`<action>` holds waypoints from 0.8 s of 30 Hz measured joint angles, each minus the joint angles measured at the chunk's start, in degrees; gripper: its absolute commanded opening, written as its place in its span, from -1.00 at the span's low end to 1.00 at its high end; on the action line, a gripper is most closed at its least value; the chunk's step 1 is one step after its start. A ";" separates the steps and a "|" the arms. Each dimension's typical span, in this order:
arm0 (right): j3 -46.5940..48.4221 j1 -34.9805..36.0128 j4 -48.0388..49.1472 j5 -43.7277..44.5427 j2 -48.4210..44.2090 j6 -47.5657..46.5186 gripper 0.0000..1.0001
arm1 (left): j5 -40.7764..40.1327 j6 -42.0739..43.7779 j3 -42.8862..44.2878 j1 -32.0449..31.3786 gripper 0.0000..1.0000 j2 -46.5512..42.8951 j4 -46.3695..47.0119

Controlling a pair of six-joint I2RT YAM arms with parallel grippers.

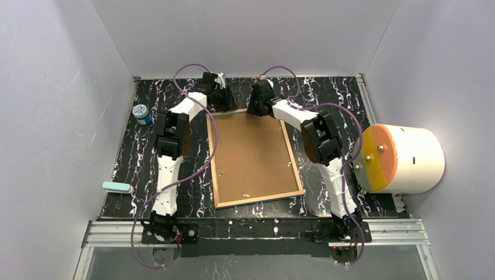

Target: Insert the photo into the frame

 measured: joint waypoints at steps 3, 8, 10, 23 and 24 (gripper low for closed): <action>0.74 0.42 -0.83 2.01 0.33 2.82 -0.24 | 0.11 -0.15 -1.16 0.04 -0.20 -0.44 1.29; 1.77 0.48 -1.18 2.82 0.85 5.90 -0.12 | 0.31 -1.14 -2.62 0.22 -0.17 -0.96 3.08; 1.75 0.48 -0.94 2.54 0.83 6.16 -0.09 | 0.31 -1.29 -2.38 0.22 -0.15 -0.96 2.82; -8.24 -6.34 1.84 -6.64 -8.68 5.60 -0.05 | -0.48 -5.22 6.29 2.69 0.30 -1.29 -9.86; -8.96 -6.91 2.16 -8.09 -9.68 5.60 -0.05 | -0.76 -5.42 5.73 3.13 0.32 -1.81 -10.27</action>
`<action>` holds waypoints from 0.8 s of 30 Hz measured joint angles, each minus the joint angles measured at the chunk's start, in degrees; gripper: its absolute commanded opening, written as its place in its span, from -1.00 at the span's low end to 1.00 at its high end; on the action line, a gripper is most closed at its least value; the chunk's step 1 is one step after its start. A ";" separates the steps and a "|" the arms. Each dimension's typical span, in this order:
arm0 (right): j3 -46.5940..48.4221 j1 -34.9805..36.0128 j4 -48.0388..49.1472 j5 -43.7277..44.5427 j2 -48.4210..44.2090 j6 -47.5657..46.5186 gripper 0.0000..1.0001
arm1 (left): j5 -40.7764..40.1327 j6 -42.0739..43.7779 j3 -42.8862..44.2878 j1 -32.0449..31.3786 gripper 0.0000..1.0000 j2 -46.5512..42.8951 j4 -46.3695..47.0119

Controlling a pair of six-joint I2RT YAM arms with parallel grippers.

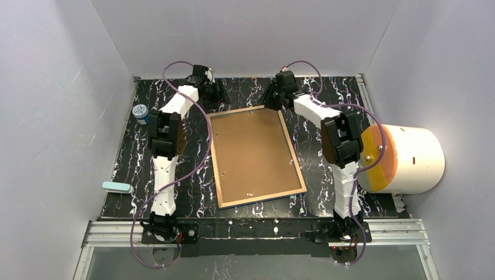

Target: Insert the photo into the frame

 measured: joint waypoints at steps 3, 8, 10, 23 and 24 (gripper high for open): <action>-1.49 -0.37 1.09 -5.03 -1.97 0.02 -0.09 | -2.01 -0.35 -4.22 1.22 0.35 -3.41 -1.55; -4.98 1.22 3.17 -13.99 -2.27 0.50 -0.15 | -6.01 -0.42 -15.39 2.10 0.34 -13.03 -3.34; -5.86 2.12 3.08 -17.20 -1.99 0.66 -0.19 | -6.71 -0.52 -19.58 1.90 0.25 -16.70 -3.50; -3.61 9.03 5.25 -29.59 6.62 2.84 -0.30 | -5.22 -3.65 -34.56 1.79 -0.28 -22.47 -0.26; -3.15 9.55 5.22 -29.70 6.71 2.91 -0.32 | -5.55 -3.80 -34.64 1.84 -0.29 -22.49 -0.15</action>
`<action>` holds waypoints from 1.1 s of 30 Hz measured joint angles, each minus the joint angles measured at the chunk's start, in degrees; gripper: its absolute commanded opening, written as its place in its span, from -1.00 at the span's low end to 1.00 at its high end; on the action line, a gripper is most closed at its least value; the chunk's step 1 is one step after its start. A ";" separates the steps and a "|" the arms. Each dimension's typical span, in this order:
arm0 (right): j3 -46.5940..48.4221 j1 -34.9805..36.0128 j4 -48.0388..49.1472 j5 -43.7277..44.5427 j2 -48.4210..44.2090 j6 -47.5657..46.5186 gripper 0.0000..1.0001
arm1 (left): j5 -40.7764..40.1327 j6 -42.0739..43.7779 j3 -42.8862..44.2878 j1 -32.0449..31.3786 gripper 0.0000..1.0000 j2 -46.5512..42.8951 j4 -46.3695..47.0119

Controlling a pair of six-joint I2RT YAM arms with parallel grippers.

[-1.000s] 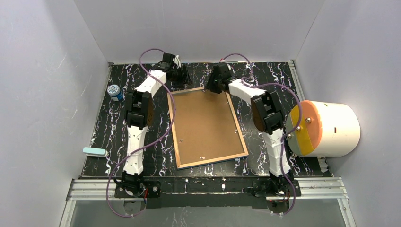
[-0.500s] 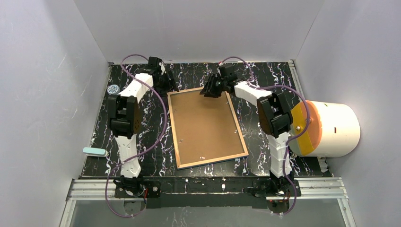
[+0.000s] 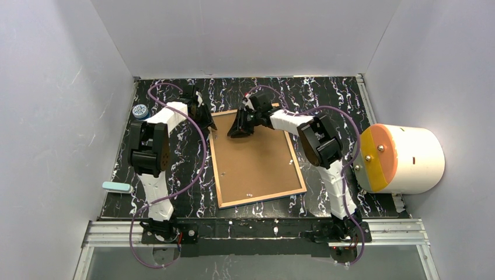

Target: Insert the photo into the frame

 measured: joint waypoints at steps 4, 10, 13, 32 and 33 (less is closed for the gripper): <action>2.03 1.38 -0.11 -0.09 0.96 0.02 -0.39 | -1.44 -0.28 -1.05 -0.04 -0.32 -0.66 0.66; 4.48 2.80 0.02 -0.81 3.72 0.85 -0.44 | -2.78 -0.26 -2.58 -0.07 -0.25 -1.92 1.16; 4.92 3.13 0.02 -0.42 3.96 1.09 -0.53 | -4.15 -0.15 -3.30 -0.15 -0.29 -2.45 1.03; 12.28 5.70 0.02 7.19 8.35 3.48 -0.86 | -3.98 0.04 -6.64 -0.20 -1.00 -2.91 2.71; 12.55 5.77 0.04 7.19 8.55 3.50 -0.88 | -4.00 0.04 -6.64 -0.20 -1.00 -2.91 2.71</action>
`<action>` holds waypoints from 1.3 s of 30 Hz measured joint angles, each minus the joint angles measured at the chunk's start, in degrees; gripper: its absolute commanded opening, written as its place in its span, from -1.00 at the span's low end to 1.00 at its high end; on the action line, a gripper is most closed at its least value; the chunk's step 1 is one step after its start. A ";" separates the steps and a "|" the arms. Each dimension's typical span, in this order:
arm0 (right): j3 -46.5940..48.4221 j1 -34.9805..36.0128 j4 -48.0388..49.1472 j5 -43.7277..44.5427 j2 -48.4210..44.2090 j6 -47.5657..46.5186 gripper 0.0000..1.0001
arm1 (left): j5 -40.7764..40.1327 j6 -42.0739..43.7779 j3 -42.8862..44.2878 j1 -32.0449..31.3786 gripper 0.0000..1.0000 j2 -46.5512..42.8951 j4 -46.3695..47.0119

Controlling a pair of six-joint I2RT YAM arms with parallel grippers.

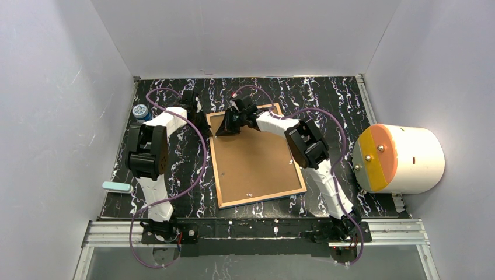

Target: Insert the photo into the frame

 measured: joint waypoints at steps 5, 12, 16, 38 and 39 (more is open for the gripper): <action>1.53 0.00 0.59 -0.79 1.29 -0.04 -0.97 | 0.00 0.13 0.00 0.00 -1.00 0.00 0.00; 3.85 -0.39 2.08 -4.96 3.56 -1.86 -0.97 | -0.44 0.42 0.28 -0.02 -1.00 0.00 -0.35; 3.91 -0.61 2.82 -6.64 3.91 -3.50 -0.97 | -1.18 0.55 0.61 -0.13 -1.00 0.02 -0.76; -1.07 -0.83 3.82 -5.55 0.74 -5.38 -0.82 | -2.43 1.46 3.74 0.11 -0.34 0.76 -0.50; -1.09 -0.83 3.85 -5.57 0.74 -5.44 -0.83 | -2.34 1.44 3.78 0.22 -0.36 0.79 -0.20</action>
